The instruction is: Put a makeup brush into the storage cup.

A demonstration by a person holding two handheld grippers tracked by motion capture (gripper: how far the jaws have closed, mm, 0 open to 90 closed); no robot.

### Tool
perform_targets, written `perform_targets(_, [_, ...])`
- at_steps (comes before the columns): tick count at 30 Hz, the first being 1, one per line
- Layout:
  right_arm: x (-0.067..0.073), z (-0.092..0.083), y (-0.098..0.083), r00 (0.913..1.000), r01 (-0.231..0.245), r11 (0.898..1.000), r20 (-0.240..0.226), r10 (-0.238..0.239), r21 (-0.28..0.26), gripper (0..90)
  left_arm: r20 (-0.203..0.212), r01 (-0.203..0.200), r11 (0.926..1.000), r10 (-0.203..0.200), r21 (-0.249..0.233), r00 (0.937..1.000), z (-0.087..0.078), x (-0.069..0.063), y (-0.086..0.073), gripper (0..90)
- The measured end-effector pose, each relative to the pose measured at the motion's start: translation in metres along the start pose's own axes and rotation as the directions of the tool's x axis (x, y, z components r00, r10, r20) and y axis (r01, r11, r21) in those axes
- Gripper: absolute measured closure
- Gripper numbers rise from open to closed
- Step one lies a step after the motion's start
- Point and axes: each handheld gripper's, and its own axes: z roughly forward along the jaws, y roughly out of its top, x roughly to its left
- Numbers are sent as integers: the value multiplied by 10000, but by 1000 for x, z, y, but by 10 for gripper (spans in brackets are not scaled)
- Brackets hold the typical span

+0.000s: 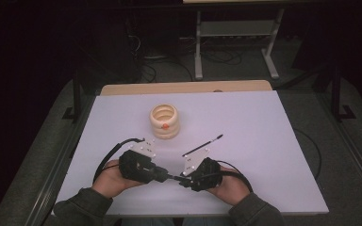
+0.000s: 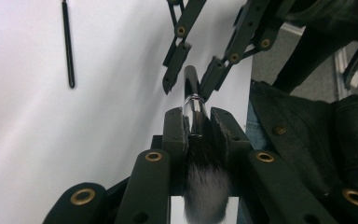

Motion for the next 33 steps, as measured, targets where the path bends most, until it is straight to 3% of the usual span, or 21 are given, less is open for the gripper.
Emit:
perform_targets(2, [2,-1,2,9998,126,9996,175,-131,267,680,-94,-112,9997,114,228,9999,0,-1,2,769])
perform_targets(6, [5,-2,5,9998,183,9983,63,-187,549,735,-98,-258,9992,261,304,9996,0,-2,5,769])
perform_targets(10, [8,3,6,9991,431,9961,-63,-428,766,783,-15,-417,9987,417,306,9991,1,-4,6,767])
perform_targets(12, [8,3,6,9988,478,9959,-94,-472,767,785,-64,-279,9996,280,68,9996,0,-4,5,754])
perform_targets(15, [5,1,0,9998,158,9994,-130,-154,307,786,-284,186,9993,-195,-325,9994,-4,0,2,595])
perform_targets(18, [-2,-5,-7,9993,-361,9989,-83,359,-289,786,-260,562,9957,-583,-743,9980,-8,4,-2,558])
perform_targets(23, [-6,-13,-7,9912,-1322,9814,-140,1315,-1393,786,-249,750,9896,-786,-1227,9966,-8,6,0,555])
perform_targets(24, [-7,-12,-7,9924,-1228,9805,-105,1227,-1534,785,-250,746,9887,-785,-1301,9966,-8,6,1,561])
perform_targets(26, [-5,-10,-5,9874,-1583,9705,-269,1560,-1820,785,-192,799,9863,-835,-1440,9963,-5,5,4,581])
perform_targets(27, [-6,-9,-4,9898,-1425,9713,-206,1412,-1905,785,-197,772,9862,-810,-1465,9965,-4,5,6,589])
perform_targets(29, [-4,-7,-2,9861,-1660,9666,-319,1630,-1952,785,-122,811,9844,-840,-1562,9964,-3,5,8,616])
perform_targets(33, [-4,-6,-3,9857,-1680,9636,-253,1664,-2078,785,-65,782,9834,-803,-1639,9967,0,7,11,685])
